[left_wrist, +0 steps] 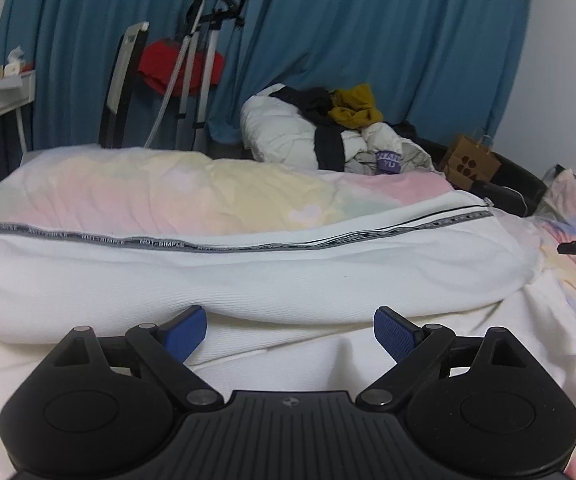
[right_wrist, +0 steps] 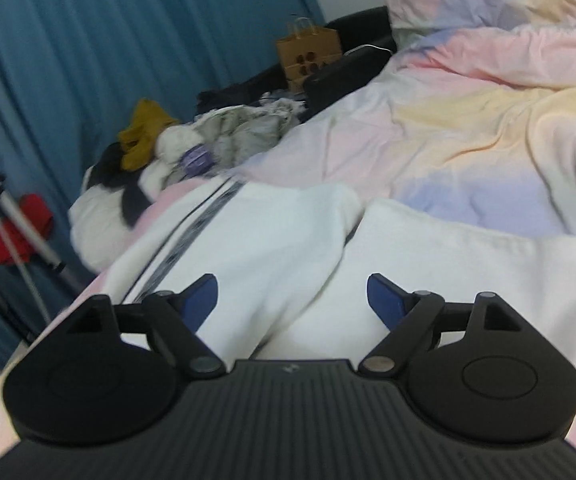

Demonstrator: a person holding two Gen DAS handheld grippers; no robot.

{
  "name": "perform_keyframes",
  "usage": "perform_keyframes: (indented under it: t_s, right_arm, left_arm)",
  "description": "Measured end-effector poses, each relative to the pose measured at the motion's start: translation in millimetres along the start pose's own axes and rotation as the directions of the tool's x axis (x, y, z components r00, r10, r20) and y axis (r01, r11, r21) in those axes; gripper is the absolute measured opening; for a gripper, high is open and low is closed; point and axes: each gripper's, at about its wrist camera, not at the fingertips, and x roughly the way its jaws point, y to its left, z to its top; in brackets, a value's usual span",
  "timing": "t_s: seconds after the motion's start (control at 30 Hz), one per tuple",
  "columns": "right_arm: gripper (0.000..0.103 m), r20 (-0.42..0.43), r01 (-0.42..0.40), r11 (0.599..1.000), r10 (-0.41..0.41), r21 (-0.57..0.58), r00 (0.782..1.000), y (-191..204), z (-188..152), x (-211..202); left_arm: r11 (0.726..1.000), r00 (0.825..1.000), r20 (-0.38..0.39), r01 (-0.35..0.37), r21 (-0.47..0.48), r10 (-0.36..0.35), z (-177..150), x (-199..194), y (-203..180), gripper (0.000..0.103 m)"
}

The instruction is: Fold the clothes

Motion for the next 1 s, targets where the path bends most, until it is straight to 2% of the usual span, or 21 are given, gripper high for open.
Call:
perform_keyframes:
  t_s: [0.27, 0.4, 0.47, 0.57, 0.67, 0.83, 0.93, 1.0]
  right_arm:
    - [0.084, -0.052, -0.102, 0.992, 0.099, -0.068, 0.994, 35, -55, -100]
    - [0.084, -0.099, -0.172, 0.968, 0.155, -0.184, 0.983, 46, -93, -118]
    - [0.084, -0.097, -0.187, 0.952, 0.168, -0.242, 0.981, 53, -99, -120]
    - [0.084, -0.09, -0.212, 0.946, 0.195, -0.243, 0.977, 58, -98, -119]
    - [0.083, -0.094, -0.202, 0.946, 0.183, -0.252, 0.979, 61, -103, -113]
    - [0.083, -0.143, -0.213, 0.953, 0.185, -0.215, 0.972, 55, -109, -96]
    - [0.084, -0.156, -0.221, 0.959, 0.194, -0.179, 0.968, 55, -108, -86]
    - [0.084, -0.167, -0.227, 0.958, 0.198, -0.175, 0.966, 58, -110, -78]
  left_arm:
    - [0.994, 0.998, 0.029, 0.057, 0.092, -0.06, -2, -25, -15, 0.093]
    - [0.992, 0.996, 0.024, 0.078, 0.102, -0.08, -7, -31, -21, 0.093]
    - [0.991, 0.996, 0.03, 0.077, 0.111, -0.081, -9, -32, -23, 0.093]
    - [0.985, 0.995, 0.026, 0.087, 0.149, -0.092, -4, -26, -25, 0.093]
    - [0.969, 0.994, 0.003, 0.109, 0.22, -0.113, 14, -11, -27, 0.093]
    - [0.95, 0.993, -0.036, 0.116, 0.289, -0.11, 73, 39, -15, 0.093]
    - [0.928, 0.99, -0.126, 0.106, 0.356, -0.065, 97, 90, -10, 0.093]
    - [0.909, 0.981, -0.191, 0.113, 0.402, -0.037, 105, 129, -6, 0.092]
